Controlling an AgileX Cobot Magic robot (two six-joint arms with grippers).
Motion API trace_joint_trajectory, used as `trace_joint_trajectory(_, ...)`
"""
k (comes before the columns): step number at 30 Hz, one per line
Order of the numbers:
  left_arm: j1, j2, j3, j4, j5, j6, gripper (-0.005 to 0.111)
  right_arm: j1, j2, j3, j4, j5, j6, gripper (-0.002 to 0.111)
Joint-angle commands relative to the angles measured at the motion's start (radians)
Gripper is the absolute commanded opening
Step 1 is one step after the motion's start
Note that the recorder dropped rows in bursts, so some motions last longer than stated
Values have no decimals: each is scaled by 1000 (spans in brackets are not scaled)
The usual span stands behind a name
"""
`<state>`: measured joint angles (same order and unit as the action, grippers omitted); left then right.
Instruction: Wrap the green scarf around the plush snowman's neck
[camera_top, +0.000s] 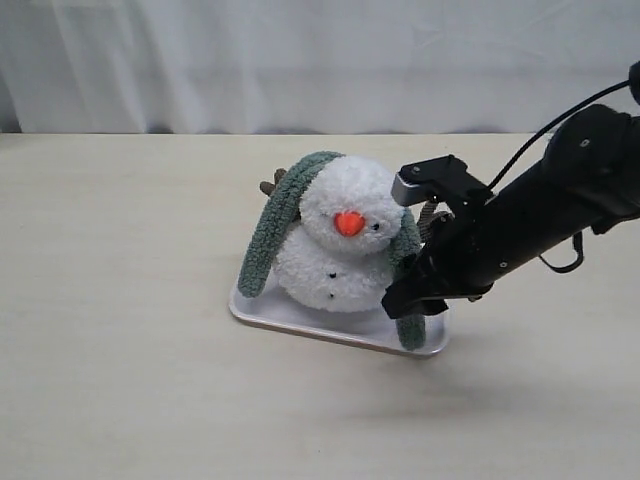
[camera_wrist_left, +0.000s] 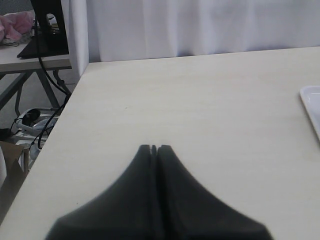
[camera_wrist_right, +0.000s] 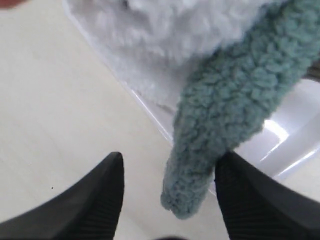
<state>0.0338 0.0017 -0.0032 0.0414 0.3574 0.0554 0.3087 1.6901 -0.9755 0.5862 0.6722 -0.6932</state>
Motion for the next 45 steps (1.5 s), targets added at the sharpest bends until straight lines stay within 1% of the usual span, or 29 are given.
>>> trace_joint_trajectory(1,1,-2,3,-2,-13,-3,0,-2,-126,0,-63,34,82,53)
trace_joint_trajectory(4,1,-2,3,-2,-13,-3,0,-2,-196,0,-28,130,81,53)
trace_joint_trajectory(6,1,-2,3,-2,-9,-3,0,-2,-209,0,-1,164,81,53)
trace_joint_trajectory(9,1,-2,3,-2,-12,-3,0,-2,-222,0,54,190,72,53)
trace_joint_trajectory(12,1,-2,3,-2,-12,-3,0,-2,-228,0,112,203,17,53)
trace_joint_trajectory(14,1,-2,3,-2,-12,-3,0,-2,-233,0,119,198,8,52)
trace_joint_trajectory(17,1,-2,3,-2,-12,-3,0,35,-233,0,104,164,8,48)
trace_joint_trajectory(20,1,-2,3,-2,-12,-3,0,131,-233,0,84,64,-9,48)
trace_joint_trajectory(22,1,-2,3,-2,-12,-3,0,202,-233,-13,13,-38,30,47)
trace_joint_trajectory(23,1,-2,3,-2,-12,-3,0,240,-233,-22,-52,-105,100,43)
trace_joint_trajectory(25,1,-2,3,-2,-12,-3,0,304,-233,-46,-207,-228,242,33)
trace_joint_trajectory(26,1,-2,3,-2,-12,-3,0,329,-233,-61,-288,-270,305,25)
trace_joint_trajectory(28,1,-2,3,-2,-12,-3,0,362,-226,-92,-419,-322,387,8)
trace_joint_trajectory(29,1,-2,3,-2,-12,-3,0,372,-220,-111,-474,-339,424,4)
trace_joint_trajectory(31,1,-2,3,-2,-12,-3,0,374,-192,-153,-544,-360,488,4)
trace_joint_trajectory(34,1,-2,3,-2,-12,-3,0,374,-131,-230,-615,-343,551,4)
trace_joint_trajectory(38,1,-2,3,-2,-14,-3,0,374,-27,-351,-663,-308,558,4)
trace_joint_trajectory(42,1,-2,3,-2,-12,-3,0,363,76,-472,-725,-228,558,4)
trace_joint_trajectory(45,1,-2,3,-2,-12,-3,0,338,138,-526,-752,-203,560,4)
